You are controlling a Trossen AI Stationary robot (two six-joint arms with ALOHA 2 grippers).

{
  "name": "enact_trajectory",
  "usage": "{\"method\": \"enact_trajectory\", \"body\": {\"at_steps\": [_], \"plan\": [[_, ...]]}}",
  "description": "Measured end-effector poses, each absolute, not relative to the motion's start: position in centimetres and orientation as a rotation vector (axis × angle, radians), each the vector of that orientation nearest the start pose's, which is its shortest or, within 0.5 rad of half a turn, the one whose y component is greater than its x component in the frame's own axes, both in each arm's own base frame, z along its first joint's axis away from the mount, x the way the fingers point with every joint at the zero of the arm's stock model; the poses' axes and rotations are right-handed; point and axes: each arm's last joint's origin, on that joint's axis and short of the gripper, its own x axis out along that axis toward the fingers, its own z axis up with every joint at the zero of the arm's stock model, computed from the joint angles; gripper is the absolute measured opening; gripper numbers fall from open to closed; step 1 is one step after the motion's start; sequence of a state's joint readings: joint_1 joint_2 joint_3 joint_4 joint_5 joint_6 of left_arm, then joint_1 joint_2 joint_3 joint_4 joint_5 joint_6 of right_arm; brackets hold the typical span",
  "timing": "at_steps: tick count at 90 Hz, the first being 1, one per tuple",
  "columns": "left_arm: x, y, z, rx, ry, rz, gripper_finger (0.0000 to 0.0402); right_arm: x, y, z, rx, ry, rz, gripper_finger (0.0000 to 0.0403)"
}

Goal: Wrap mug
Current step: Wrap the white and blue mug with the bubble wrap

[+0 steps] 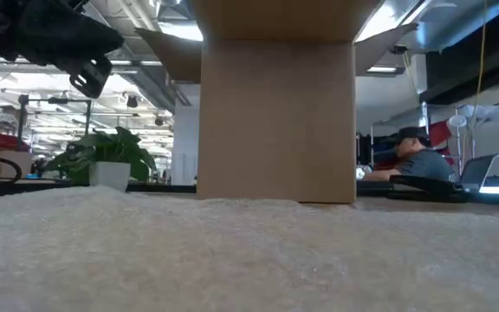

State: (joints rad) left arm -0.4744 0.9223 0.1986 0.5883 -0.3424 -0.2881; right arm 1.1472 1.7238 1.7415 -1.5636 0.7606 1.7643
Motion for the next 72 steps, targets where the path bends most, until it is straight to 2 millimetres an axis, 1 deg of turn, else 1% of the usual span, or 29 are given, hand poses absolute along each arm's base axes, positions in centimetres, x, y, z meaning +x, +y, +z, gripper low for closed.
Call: {"method": "enact_trajectory", "body": {"at_steps": [7, 12, 24, 32, 47, 59, 68, 72], "plan": [[16.3, -7.3, 18.4, -0.235, 0.141, -0.113, 0.0, 12.5, 27.2, 32.6, 0.419, 0.701, -0.477, 0.0], [16.3, -7.2, 18.4, -0.235, 0.141, -0.111, 0.0, 11.3, 26.9, 31.9, 0.468, 0.68, -0.473, 0.0], [16.4, -7.1, 18.5, -0.238, 0.133, -0.101, 0.0, 9.2, 25.2, 30.6, 0.549, 0.642, -0.434, 0.0], [16.4, -6.9, 18.5, -0.24, 0.13, -0.094, 0.0, 8.2, 23.6, 29.7, 0.582, 0.624, -0.394, 0.0], [16.5, -6.9, 18.8, -0.246, 0.101, -0.093, 0.0, 7.1, 19.9, 27.3, 0.666, 0.697, -0.349, 0.0], [16.6, -6.7, 18.8, -0.266, 0.101, -0.083, 0.0, 6.2, 17.2, 25.8, 0.731, 0.78, -0.292, 0.0], [16.7, -6.4, 18.8, -0.272, 0.1, -0.066, 0.0, 6.0, 15.6, 25.3, 0.774, 0.858, -0.284, 0.0], [16.7, -6.3, 18.7, -0.272, 0.1, -0.057, 0.0, 6.0, 15.0, 25.2, 0.768, 0.895, -0.288, 0.0]]}}
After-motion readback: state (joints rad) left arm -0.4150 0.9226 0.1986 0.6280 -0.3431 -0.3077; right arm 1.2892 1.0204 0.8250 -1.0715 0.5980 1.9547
